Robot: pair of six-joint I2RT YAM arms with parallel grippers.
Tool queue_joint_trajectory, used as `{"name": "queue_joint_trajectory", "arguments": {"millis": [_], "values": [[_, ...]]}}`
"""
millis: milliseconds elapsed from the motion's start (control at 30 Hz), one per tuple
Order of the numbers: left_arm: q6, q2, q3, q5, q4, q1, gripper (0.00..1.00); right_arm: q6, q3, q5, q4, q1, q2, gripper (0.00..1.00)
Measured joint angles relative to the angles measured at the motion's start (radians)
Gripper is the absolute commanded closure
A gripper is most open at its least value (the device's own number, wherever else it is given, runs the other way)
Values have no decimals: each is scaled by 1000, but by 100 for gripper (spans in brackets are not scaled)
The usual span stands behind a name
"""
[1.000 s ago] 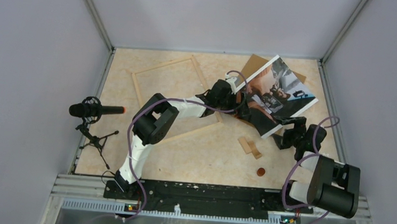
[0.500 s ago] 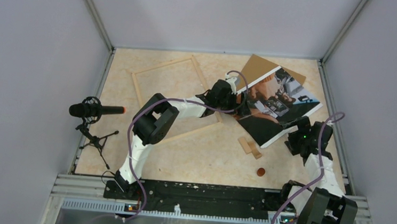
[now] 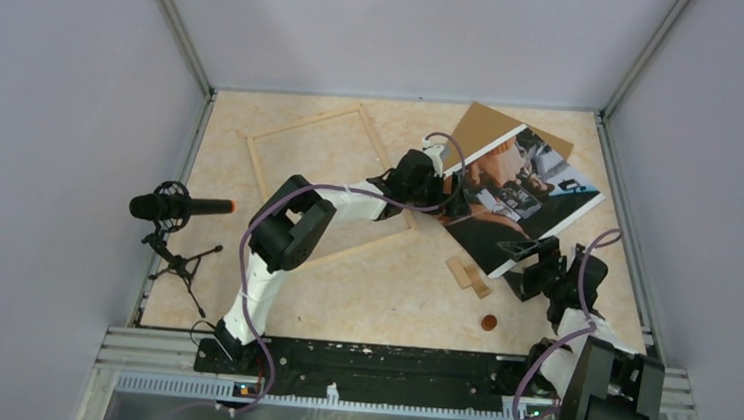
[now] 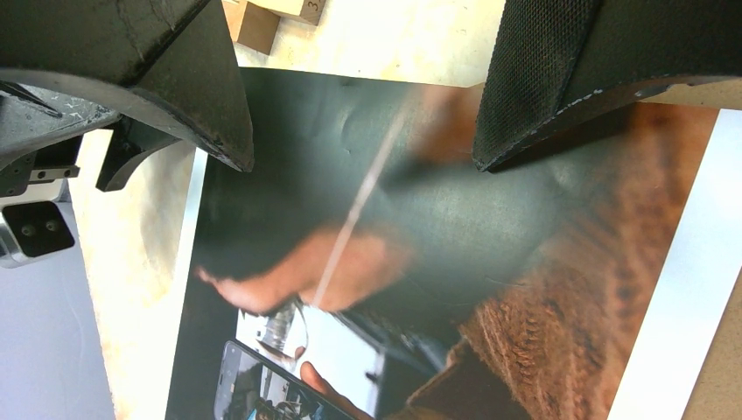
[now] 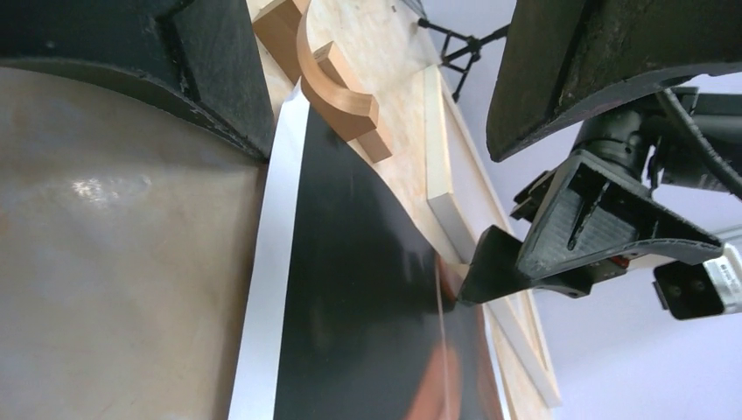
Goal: Put the photo into the frame
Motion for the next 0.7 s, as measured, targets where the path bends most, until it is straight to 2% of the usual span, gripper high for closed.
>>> {"name": "queue_joint_trajectory", "arguments": {"millis": [133,267,433,500,600,700], "values": [[-3,0,0,0,1,0,1,69,-48,-16,179,16,58,16],[-3,0,0,0,1,0,1,134,-92,10,352,49,119,25],[-5,0,0,0,2,0,1,204,-97,106,512,140,154,47],[-8,0,0,1,2,0,1,229,-94,192,542,204,156,63],[-15,0,0,3,3,0,1,256,-94,346,532,315,147,86],[-27,-7,-5,13,1,-1,1,254,-64,487,399,371,72,100]]}}
